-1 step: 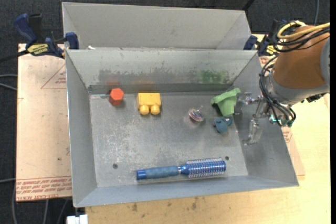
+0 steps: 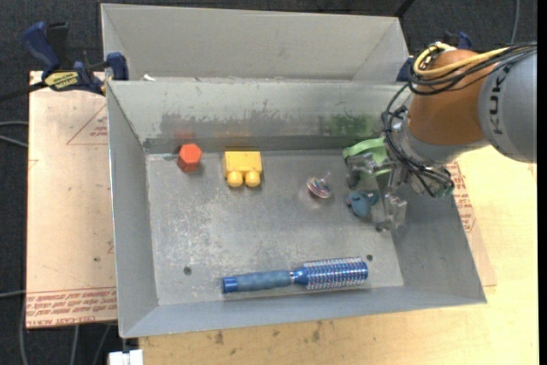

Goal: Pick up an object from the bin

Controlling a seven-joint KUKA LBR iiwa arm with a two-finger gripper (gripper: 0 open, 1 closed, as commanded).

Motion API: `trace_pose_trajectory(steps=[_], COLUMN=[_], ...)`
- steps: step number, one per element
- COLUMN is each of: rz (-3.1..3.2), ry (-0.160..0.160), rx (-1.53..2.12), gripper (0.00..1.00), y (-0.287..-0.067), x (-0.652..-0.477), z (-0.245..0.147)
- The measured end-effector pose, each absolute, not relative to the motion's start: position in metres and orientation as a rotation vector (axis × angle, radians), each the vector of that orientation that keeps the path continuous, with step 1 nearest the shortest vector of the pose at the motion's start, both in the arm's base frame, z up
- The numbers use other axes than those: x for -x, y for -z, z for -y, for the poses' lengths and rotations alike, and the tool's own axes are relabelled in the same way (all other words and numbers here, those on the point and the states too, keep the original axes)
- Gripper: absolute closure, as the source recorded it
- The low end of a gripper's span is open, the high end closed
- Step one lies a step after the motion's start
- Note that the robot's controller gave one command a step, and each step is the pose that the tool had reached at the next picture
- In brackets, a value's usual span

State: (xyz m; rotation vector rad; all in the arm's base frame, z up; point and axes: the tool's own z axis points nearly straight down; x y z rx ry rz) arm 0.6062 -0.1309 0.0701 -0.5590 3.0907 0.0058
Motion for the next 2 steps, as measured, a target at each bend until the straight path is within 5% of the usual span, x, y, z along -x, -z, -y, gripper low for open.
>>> trace_pose_trajectory(steps=[1,2], rz=[-3.088,-3.089], ry=[-0.002,0.007], rx=[0.559,0.490], gripper=[1.00,1.00], y=[-0.073,-0.251], x=[-0.607,-0.645], z=[0.132,0.147])
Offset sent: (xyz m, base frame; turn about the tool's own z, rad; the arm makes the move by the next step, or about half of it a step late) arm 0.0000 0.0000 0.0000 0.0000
